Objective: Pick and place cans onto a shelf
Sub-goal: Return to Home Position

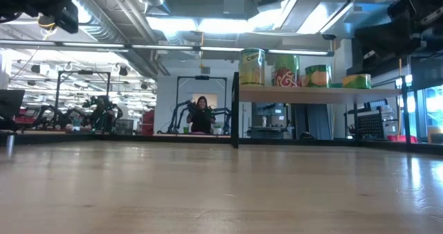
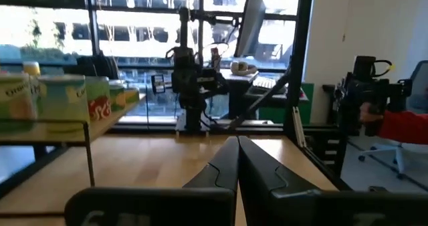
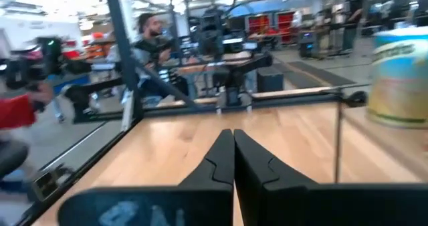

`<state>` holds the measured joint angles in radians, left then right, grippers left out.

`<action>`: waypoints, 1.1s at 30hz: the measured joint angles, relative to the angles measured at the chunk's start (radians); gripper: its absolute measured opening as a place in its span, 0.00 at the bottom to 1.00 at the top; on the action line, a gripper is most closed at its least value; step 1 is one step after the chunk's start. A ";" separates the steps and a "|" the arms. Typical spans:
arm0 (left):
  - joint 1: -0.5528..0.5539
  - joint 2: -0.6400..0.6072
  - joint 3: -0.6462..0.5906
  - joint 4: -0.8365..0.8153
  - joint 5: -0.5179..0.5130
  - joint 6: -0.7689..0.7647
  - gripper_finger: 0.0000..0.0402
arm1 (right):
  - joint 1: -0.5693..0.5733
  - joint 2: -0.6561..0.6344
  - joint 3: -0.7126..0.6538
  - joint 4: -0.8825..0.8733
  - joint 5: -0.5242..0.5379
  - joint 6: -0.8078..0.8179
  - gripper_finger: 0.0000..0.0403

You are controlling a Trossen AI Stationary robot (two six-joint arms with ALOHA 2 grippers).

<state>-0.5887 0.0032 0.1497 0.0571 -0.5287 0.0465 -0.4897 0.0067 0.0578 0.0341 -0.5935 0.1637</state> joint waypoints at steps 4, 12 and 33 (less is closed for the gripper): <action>0.029 0.002 -0.027 -0.008 0.045 -0.055 0.00 | 0.066 0.001 -0.033 0.001 0.042 -0.042 0.00; 0.075 0.004 -0.142 0.096 0.111 -0.104 0.00 | 0.181 0.046 -0.040 0.020 0.078 -0.091 0.00; 0.101 0.005 -0.142 0.048 0.314 -0.049 0.00 | 0.488 0.214 -0.047 0.042 0.190 -0.157 0.01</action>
<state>-0.4881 0.0082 0.0078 0.1050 -0.2142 -0.0025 -0.0017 0.2203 0.0113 0.0766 -0.4032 0.0069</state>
